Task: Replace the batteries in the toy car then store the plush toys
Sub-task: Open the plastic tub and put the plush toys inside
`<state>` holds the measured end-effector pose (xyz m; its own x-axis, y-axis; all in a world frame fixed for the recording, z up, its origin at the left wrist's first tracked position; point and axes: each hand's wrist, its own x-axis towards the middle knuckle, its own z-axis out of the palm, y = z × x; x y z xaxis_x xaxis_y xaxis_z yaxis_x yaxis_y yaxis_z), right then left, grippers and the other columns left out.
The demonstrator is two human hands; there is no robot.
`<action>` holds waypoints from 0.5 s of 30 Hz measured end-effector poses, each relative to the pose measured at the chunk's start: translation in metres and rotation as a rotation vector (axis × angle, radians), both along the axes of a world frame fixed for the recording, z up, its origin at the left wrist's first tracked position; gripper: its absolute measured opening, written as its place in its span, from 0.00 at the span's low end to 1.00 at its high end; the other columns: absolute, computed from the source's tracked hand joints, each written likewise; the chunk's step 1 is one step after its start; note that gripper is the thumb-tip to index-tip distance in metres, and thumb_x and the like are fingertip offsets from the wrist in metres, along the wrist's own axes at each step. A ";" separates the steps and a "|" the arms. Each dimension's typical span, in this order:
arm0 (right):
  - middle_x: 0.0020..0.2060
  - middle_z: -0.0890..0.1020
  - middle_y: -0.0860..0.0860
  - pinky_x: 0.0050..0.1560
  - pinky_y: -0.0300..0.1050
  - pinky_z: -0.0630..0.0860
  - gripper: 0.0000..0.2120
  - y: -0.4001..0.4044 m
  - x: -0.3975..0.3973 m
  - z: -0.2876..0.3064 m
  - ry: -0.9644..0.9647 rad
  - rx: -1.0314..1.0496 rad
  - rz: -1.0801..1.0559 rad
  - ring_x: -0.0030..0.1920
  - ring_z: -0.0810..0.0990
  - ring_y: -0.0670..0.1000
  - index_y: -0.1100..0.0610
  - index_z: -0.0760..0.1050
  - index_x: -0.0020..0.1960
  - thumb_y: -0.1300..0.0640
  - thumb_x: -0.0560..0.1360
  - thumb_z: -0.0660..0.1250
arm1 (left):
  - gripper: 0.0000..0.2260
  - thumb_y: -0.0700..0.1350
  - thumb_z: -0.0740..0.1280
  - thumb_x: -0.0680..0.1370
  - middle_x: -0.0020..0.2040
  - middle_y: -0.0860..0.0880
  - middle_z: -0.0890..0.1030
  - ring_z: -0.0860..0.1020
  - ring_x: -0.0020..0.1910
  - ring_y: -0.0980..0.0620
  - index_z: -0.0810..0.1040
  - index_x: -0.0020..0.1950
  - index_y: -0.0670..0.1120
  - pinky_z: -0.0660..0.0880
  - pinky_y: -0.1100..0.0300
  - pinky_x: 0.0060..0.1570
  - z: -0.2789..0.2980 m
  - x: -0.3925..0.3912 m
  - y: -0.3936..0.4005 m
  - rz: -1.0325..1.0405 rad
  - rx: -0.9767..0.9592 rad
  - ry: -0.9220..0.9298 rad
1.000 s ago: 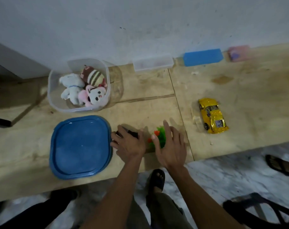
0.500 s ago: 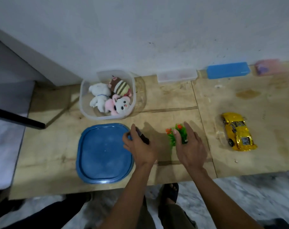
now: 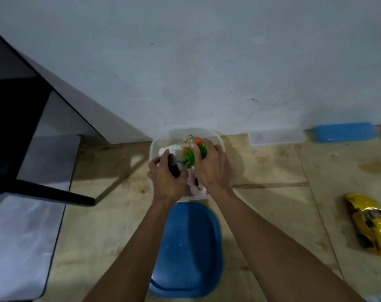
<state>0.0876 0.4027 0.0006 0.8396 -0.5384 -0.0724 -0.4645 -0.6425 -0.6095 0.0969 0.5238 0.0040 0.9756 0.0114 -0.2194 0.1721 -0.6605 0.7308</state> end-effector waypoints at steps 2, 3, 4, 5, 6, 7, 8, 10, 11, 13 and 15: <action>0.60 0.77 0.55 0.50 0.57 0.78 0.25 0.002 0.006 -0.011 0.060 -0.098 0.065 0.57 0.78 0.61 0.48 0.69 0.70 0.36 0.81 0.50 | 0.35 0.43 0.74 0.72 0.72 0.40 0.63 0.66 0.70 0.39 0.66 0.77 0.46 0.66 0.54 0.70 -0.008 0.004 -0.001 -0.053 -0.020 0.071; 0.63 0.76 0.55 0.52 0.57 0.77 0.24 0.004 0.009 -0.015 0.064 -0.155 0.100 0.59 0.76 0.61 0.49 0.68 0.71 0.38 0.82 0.50 | 0.36 0.45 0.74 0.72 0.74 0.41 0.61 0.64 0.71 0.40 0.64 0.78 0.46 0.65 0.53 0.72 -0.010 0.005 -0.001 -0.084 -0.031 0.102; 0.67 0.74 0.55 0.56 0.57 0.75 0.23 0.006 0.012 -0.018 0.057 -0.192 0.132 0.63 0.74 0.61 0.49 0.66 0.72 0.40 0.83 0.50 | 0.39 0.49 0.73 0.70 0.75 0.42 0.61 0.63 0.73 0.41 0.62 0.79 0.46 0.64 0.53 0.74 -0.012 0.006 -0.001 -0.110 -0.041 0.117; 0.72 0.70 0.54 0.63 0.57 0.72 0.22 0.007 0.015 -0.019 0.051 -0.188 0.165 0.69 0.70 0.60 0.48 0.64 0.75 0.43 0.84 0.49 | 0.42 0.53 0.71 0.69 0.77 0.42 0.60 0.62 0.75 0.42 0.60 0.80 0.46 0.61 0.53 0.75 -0.013 0.008 -0.002 -0.124 -0.050 0.124; 0.76 0.64 0.53 0.69 0.57 0.67 0.23 0.006 0.019 -0.021 0.060 -0.155 0.203 0.74 0.63 0.58 0.47 0.61 0.77 0.44 0.84 0.48 | 0.43 0.55 0.69 0.68 0.78 0.43 0.59 0.60 0.76 0.43 0.58 0.81 0.45 0.58 0.54 0.77 -0.013 0.010 -0.002 -0.134 -0.058 0.131; 0.79 0.58 0.50 0.74 0.57 0.61 0.23 0.005 0.023 -0.023 0.090 -0.114 0.245 0.78 0.57 0.56 0.46 0.58 0.79 0.44 0.85 0.46 | 0.42 0.54 0.68 0.70 0.78 0.42 0.60 0.60 0.76 0.44 0.58 0.81 0.43 0.56 0.56 0.77 -0.011 0.012 -0.003 -0.145 -0.066 0.144; 0.81 0.53 0.48 0.77 0.57 0.57 0.24 0.003 0.025 -0.026 0.126 -0.083 0.285 0.80 0.52 0.54 0.45 0.54 0.80 0.44 0.85 0.44 | 0.39 0.50 0.69 0.71 0.77 0.42 0.61 0.61 0.74 0.45 0.59 0.80 0.42 0.54 0.59 0.76 -0.011 0.014 -0.003 -0.163 -0.073 0.147; 0.81 0.50 0.45 0.77 0.59 0.54 0.25 -0.001 0.026 -0.034 0.174 -0.066 0.338 0.80 0.49 0.51 0.46 0.50 0.81 0.44 0.85 0.43 | 0.34 0.39 0.68 0.72 0.75 0.40 0.63 0.62 0.72 0.45 0.60 0.78 0.39 0.54 0.64 0.72 -0.012 0.017 -0.001 -0.183 -0.076 0.159; 0.81 0.50 0.45 0.77 0.60 0.55 0.25 -0.003 0.024 -0.037 0.192 -0.068 0.352 0.80 0.49 0.51 0.46 0.49 0.81 0.44 0.85 0.43 | 0.34 0.36 0.67 0.73 0.76 0.40 0.61 0.60 0.74 0.46 0.59 0.78 0.39 0.52 0.66 0.70 -0.013 0.019 0.000 -0.184 -0.072 0.180; 0.81 0.49 0.46 0.77 0.60 0.54 0.25 -0.007 0.022 -0.041 0.220 -0.072 0.368 0.80 0.48 0.52 0.47 0.47 0.81 0.45 0.85 0.43 | 0.37 0.35 0.66 0.74 0.81 0.42 0.55 0.53 0.80 0.47 0.54 0.81 0.40 0.49 0.59 0.77 -0.016 0.021 0.001 -0.192 -0.061 0.214; 0.81 0.49 0.47 0.78 0.60 0.54 0.25 -0.010 0.022 -0.038 0.202 -0.055 0.365 0.80 0.49 0.52 0.48 0.48 0.81 0.46 0.85 0.44 | 0.39 0.37 0.65 0.75 0.83 0.44 0.48 0.46 0.82 0.48 0.49 0.82 0.43 0.46 0.50 0.80 -0.016 0.022 0.002 -0.190 -0.054 0.236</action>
